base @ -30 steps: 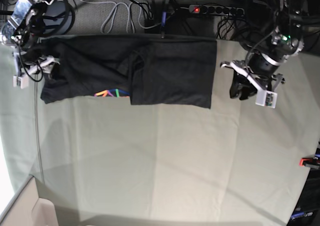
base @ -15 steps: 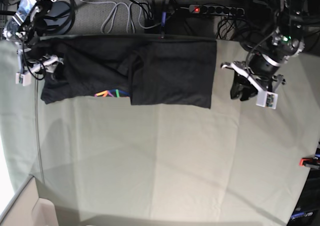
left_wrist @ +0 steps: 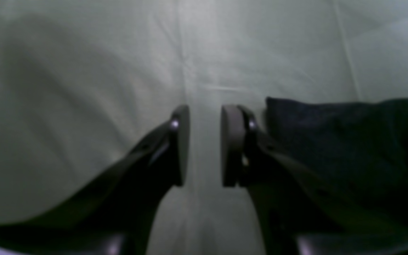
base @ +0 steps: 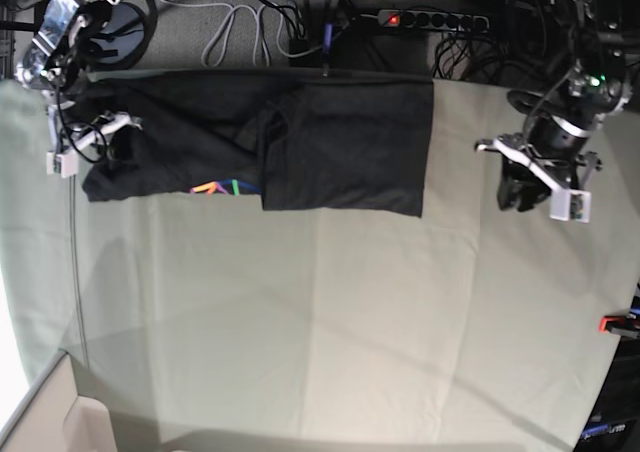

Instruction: Layout the t-shirt on the table in an organized manner, then fold the t-shirt properly

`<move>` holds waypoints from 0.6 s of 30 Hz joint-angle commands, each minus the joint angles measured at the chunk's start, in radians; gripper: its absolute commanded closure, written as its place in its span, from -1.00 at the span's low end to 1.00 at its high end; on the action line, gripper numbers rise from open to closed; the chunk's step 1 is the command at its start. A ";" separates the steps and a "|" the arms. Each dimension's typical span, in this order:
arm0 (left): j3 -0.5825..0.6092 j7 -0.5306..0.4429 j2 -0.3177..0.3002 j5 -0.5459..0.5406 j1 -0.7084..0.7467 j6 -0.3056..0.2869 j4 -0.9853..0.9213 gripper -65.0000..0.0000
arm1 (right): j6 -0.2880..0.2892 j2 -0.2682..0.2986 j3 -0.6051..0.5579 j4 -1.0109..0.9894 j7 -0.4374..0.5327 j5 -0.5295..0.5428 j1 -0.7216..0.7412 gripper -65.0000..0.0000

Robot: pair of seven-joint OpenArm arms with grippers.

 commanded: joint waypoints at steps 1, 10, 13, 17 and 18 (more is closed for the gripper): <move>-0.016 -0.025 -0.011 -0.009 -0.005 -0.005 0.023 0.55 | 0.010 -0.010 -0.005 0.004 -0.042 -0.025 -0.005 0.79; -0.135 -0.019 -0.010 -0.011 -0.003 -0.005 0.025 0.55 | 0.010 -0.044 0.006 0.160 -0.042 -0.019 -0.027 1.00; -0.183 -0.017 -0.010 -0.011 0.001 -0.005 0.025 0.55 | 0.010 -0.085 -0.005 0.307 -0.042 -0.019 -0.063 1.00; -0.223 -0.016 -0.010 -0.009 0.003 -0.005 0.023 0.55 | 0.010 -0.143 -0.063 0.469 -0.042 -0.019 -0.125 1.00; -0.232 -0.016 -0.010 -0.006 0.005 -0.005 0.023 0.55 | 0.010 -0.145 -0.089 0.501 -0.042 -0.019 -0.145 1.00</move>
